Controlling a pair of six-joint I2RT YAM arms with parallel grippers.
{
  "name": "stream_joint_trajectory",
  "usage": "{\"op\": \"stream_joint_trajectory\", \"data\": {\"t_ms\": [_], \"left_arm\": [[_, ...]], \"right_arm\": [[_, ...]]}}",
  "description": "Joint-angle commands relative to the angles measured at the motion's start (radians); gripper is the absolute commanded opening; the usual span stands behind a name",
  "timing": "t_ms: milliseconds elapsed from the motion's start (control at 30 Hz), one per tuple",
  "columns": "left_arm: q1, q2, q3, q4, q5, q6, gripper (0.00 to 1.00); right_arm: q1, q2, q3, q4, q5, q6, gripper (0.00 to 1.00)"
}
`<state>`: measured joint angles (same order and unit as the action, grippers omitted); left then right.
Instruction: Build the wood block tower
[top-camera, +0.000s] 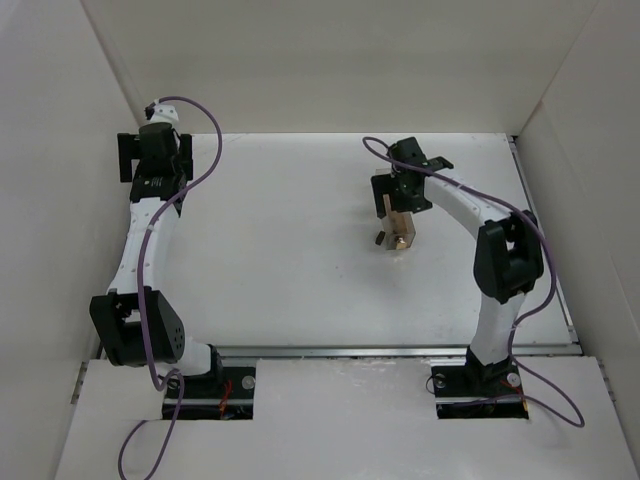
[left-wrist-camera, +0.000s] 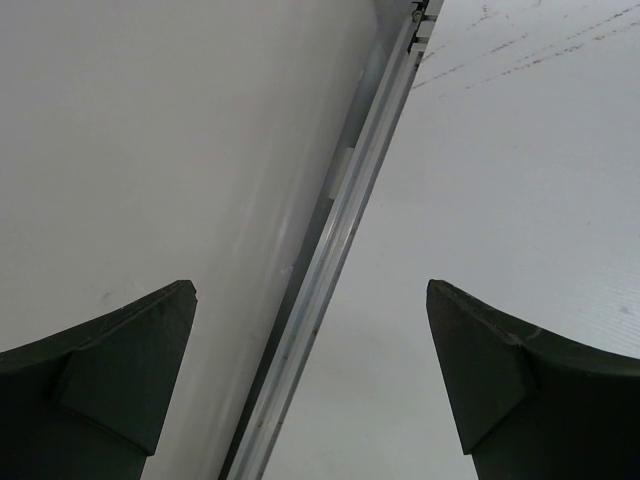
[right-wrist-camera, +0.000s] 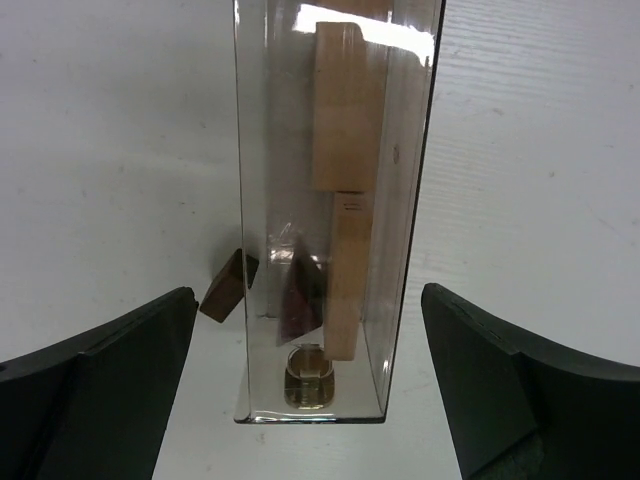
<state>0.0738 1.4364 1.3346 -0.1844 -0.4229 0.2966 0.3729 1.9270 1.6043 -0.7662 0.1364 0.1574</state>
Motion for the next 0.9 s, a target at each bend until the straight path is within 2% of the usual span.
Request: {"op": "stream_joint_trajectory", "data": {"t_ms": [0,100,133,167,200,267,367,400,467,533,600,633,733,800,833,867], "left_arm": [[-0.002,-0.047,-0.006,0.017,-0.017,-0.016,1.0],[-0.002,-0.047,-0.006,0.008,-0.017,-0.016,1.0],[-0.002,-0.047,-0.006,0.008,-0.017,-0.016,1.0],[-0.002,-0.047,-0.006,0.008,-0.017,-0.016,1.0],[-0.002,-0.047,-0.006,0.008,-0.017,-0.016,1.0],[-0.002,-0.047,-0.006,0.008,-0.017,-0.016,1.0],[-0.002,-0.047,-0.006,0.008,-0.017,-0.016,1.0],[-0.002,-0.047,-0.015,0.008,-0.017,-0.016,1.0],[-0.002,-0.047,-0.015,0.008,-0.017,-0.016,1.0],[-0.002,-0.047,-0.015,0.008,-0.017,-0.016,1.0],[-0.002,-0.047,-0.015,0.019,-0.026,-0.016,1.0],[-0.002,-0.047,-0.015,0.029,-0.045,-0.016,1.0],[-0.002,-0.047,-0.025,0.04,-0.073,-0.016,1.0],[-0.002,-0.047,-0.025,0.049,-0.082,-0.016,1.0],[-0.002,-0.047,-0.034,0.049,-0.082,-0.016,1.0],[-0.002,-0.047,-0.034,0.049,-0.082,-0.016,1.0]], "right_arm": [[-0.031,0.004,-0.01,0.077,-0.089,-0.013,1.0],[-0.031,0.023,-0.02,0.077,-0.089,-0.004,0.91],[-0.031,0.032,-0.02,0.077,-0.089,-0.004,0.86],[-0.031,0.032,-0.02,0.087,-0.078,-0.004,0.75],[-0.031,0.032,-0.02,0.087,-0.066,-0.004,0.69],[-0.031,0.032,-0.02,0.087,-0.066,-0.004,0.64],[-0.031,0.032,-0.02,0.087,-0.047,-0.004,0.45],[-0.031,0.032,-0.02,0.087,-0.032,-0.004,0.32],[-0.031,0.032,0.002,0.058,-0.006,-0.004,0.2],[-0.019,0.032,0.011,0.035,0.102,-0.004,0.08],[0.03,0.043,0.048,-0.007,0.214,-0.004,0.02],[0.047,0.061,0.06,-0.024,0.335,-0.004,0.0],[0.106,0.128,0.111,-0.105,0.526,0.028,0.0],[0.138,0.179,0.129,-0.16,0.725,0.08,0.0],[0.15,0.196,0.138,-0.174,0.726,0.08,0.0],[0.161,0.208,0.138,-0.185,0.8,0.09,0.0]]}}
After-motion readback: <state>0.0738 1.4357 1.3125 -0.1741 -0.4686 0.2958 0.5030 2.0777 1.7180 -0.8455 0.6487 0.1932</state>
